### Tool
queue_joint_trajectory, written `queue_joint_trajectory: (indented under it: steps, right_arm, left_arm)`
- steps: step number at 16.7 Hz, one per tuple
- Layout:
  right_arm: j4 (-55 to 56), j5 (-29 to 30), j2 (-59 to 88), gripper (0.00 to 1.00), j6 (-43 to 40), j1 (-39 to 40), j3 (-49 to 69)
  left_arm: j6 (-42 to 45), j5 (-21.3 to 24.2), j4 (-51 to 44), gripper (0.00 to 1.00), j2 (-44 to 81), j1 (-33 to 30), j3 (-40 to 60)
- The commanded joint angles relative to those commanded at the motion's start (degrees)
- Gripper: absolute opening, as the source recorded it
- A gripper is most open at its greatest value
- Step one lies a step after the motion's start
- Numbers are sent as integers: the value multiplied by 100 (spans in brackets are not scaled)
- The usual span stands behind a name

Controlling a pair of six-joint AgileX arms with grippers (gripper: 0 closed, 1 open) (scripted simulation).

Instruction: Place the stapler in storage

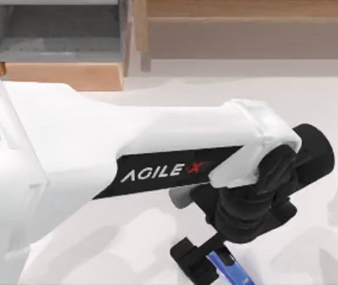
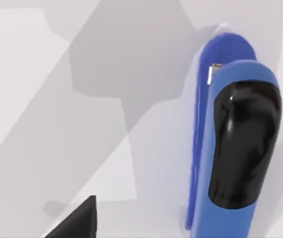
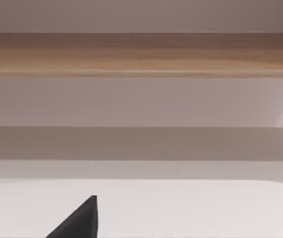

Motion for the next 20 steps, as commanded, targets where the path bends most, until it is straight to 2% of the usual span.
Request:
queue_joint_trajectory:
  steps: [6,13,18,20]
  right_arm:
    - [0,0,0,100,0,0,0]
    - [0,0,0,100,0,0,0]
    - [0,0,0,100,0,0,0]
    - [0,0,0,100,0,0,0]
  left_arm:
    - [-1,0,20,100,3,-6,-9]
    - [-2,7,878,100,354,-17,-524]
    - [-3,7,978,100,396,-18,-583]
    - [-3,7,978,85,396,-18,-583]
